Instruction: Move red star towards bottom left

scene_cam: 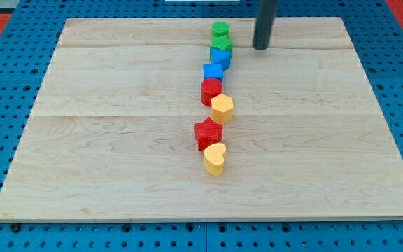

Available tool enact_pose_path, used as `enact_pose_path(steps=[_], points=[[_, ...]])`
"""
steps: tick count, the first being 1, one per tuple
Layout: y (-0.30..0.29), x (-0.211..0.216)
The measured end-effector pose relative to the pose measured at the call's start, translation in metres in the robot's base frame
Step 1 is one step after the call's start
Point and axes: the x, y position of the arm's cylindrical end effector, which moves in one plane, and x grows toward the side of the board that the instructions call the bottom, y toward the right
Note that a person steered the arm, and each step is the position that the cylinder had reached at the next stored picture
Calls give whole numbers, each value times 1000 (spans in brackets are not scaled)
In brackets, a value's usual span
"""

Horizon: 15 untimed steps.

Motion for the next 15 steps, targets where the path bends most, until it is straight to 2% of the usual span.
enact_pose_path(steps=[2, 4, 6, 8, 9, 10, 12, 13, 14, 15], points=[[-167, 14], [-148, 4], [-148, 42], [-194, 117], [-208, 190], [-175, 256], [-115, 338], [-32, 333], [-32, 284], [-33, 257]])
